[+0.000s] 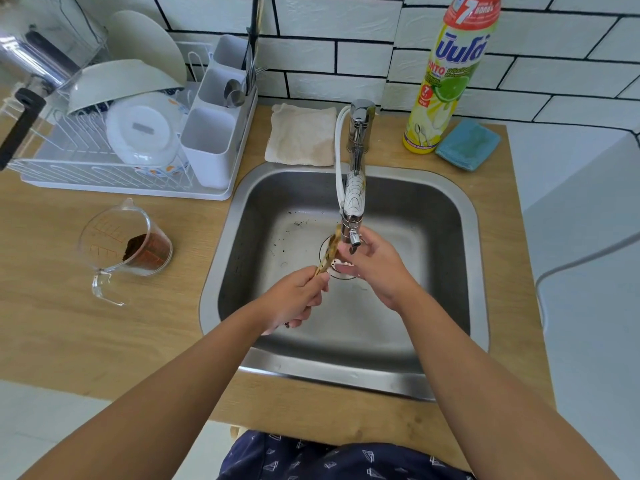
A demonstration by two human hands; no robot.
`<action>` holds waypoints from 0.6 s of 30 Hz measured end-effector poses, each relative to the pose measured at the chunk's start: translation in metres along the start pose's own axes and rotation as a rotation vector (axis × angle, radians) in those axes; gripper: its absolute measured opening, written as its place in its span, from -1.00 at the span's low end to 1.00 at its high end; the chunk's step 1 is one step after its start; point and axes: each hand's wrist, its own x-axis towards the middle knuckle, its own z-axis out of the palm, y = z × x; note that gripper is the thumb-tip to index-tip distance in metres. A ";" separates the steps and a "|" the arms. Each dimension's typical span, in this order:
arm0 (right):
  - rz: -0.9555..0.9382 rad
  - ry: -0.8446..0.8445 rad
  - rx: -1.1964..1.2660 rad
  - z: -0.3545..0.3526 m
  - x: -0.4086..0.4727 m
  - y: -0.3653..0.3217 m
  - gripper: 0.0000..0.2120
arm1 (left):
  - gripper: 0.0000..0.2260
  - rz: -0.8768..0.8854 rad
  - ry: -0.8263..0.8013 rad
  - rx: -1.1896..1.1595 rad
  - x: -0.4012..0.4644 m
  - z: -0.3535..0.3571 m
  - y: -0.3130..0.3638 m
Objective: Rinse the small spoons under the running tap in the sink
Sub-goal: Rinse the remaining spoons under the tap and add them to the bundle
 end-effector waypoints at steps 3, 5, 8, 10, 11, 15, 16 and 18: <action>0.019 0.029 0.021 -0.003 -0.003 0.006 -0.73 | -0.69 0.008 0.010 -0.097 0.002 -0.007 0.003; 0.017 0.092 0.053 -0.001 -0.004 0.007 -0.79 | -0.67 0.006 -0.020 -0.105 0.001 -0.011 0.003; 0.011 0.111 0.072 0.002 -0.001 0.005 -0.76 | -0.68 -0.014 -0.103 -0.073 -0.003 -0.011 0.000; 0.006 0.104 0.026 0.002 0.001 0.004 -0.80 | -0.69 -0.022 -0.134 -0.073 -0.006 -0.009 -0.003; 0.010 0.107 0.013 0.002 0.000 0.004 -0.81 | -0.70 -0.021 -0.130 -0.084 -0.007 -0.007 -0.005; 0.054 0.154 0.042 0.002 0.000 0.006 -0.81 | -0.72 -0.015 -0.061 -0.112 -0.006 0.001 -0.009; 0.065 0.153 0.066 0.002 0.000 0.006 -0.82 | -0.73 -0.012 -0.044 -0.122 -0.005 0.002 -0.010; 0.088 0.134 0.144 0.000 0.000 0.006 -0.83 | -0.74 -0.009 -0.021 -0.149 -0.004 0.003 -0.011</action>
